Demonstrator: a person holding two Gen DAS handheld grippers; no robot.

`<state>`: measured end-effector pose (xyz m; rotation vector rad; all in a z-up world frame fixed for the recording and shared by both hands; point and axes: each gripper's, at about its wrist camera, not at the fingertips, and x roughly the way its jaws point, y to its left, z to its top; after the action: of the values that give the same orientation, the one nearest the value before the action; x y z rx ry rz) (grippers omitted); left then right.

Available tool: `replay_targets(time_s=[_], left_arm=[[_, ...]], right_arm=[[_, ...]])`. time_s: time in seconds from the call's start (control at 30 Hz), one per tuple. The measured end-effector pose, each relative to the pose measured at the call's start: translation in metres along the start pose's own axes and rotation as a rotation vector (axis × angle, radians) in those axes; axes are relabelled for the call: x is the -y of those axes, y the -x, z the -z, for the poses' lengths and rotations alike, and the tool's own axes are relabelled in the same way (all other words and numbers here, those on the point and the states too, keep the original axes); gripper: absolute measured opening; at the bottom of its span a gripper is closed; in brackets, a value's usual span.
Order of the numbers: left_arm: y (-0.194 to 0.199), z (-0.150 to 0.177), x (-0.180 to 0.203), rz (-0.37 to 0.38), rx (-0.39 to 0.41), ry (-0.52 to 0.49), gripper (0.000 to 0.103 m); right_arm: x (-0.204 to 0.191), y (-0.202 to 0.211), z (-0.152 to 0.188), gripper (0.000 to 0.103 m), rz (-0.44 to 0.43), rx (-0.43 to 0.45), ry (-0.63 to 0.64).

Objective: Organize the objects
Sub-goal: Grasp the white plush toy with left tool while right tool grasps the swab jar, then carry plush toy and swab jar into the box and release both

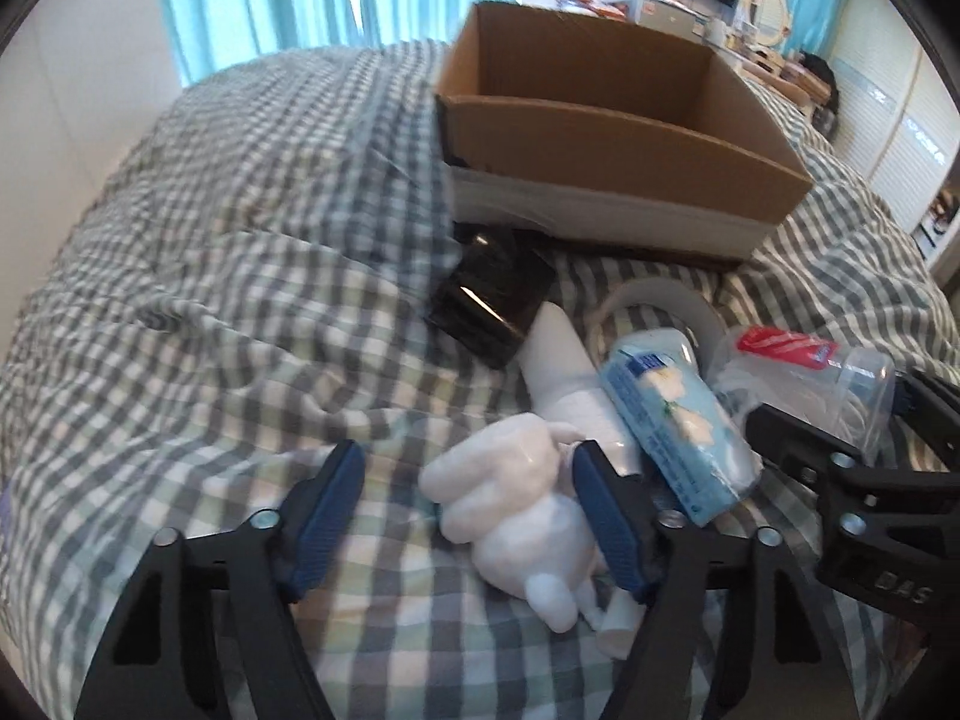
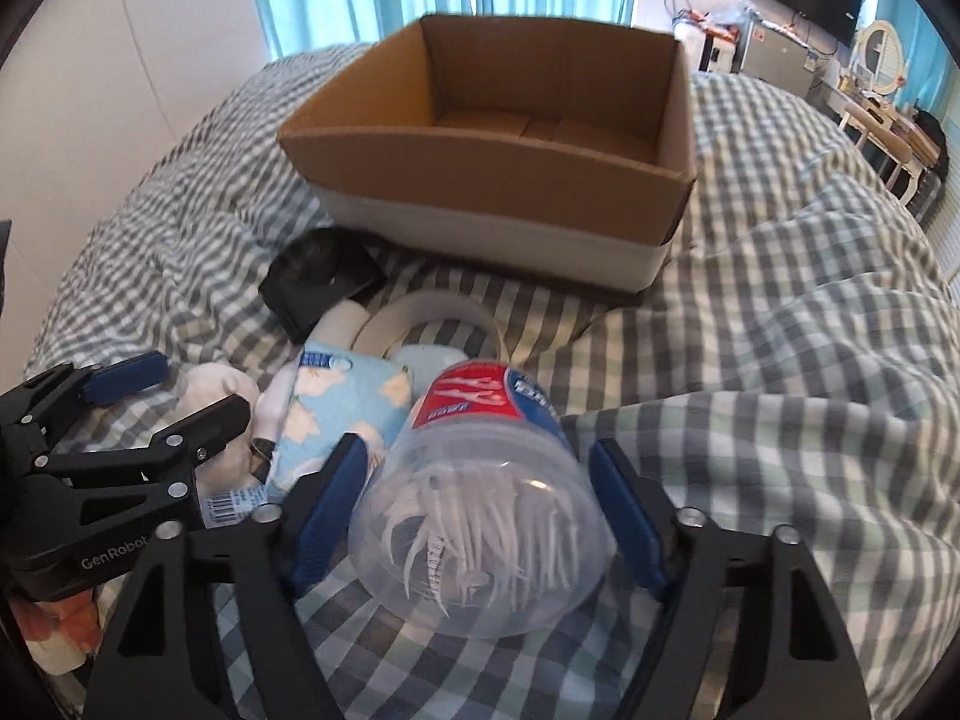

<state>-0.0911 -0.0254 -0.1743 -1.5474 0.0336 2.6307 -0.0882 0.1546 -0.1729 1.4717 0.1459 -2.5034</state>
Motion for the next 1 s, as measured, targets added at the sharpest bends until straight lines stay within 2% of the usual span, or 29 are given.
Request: replay_targets(time_s=[0.1,0.3,0.37,0.5,0.67,1.0], left_arm=[[-0.002,0.0,0.004,0.026,-0.017,-0.021,0.065],[-0.003,0.006,0.003,0.095,-0.059,-0.023,0.063],[-0.005,0.011,0.006,0.12,-0.097,-0.042,0.059],[0.003,0.015,0.009,0.108,-0.064,-0.059,0.056],[0.019,0.016,0.002,0.11,-0.021,-0.026,0.055],[0.074,0.011,-0.003,0.067,0.1,-0.023,0.055]], right_arm=[[0.0,-0.002,0.0,0.063,0.0,-0.007,-0.001],[0.0,0.001,0.003,0.063,-0.009,0.001,0.001],[-0.002,0.005,0.004,0.063,-0.005,0.01,0.007],[-0.005,0.018,0.006,0.063,0.004,0.046,0.02],[-0.007,0.042,0.009,0.063,0.016,0.115,0.033],[-0.015,0.089,0.015,0.063,0.047,0.215,0.056]])
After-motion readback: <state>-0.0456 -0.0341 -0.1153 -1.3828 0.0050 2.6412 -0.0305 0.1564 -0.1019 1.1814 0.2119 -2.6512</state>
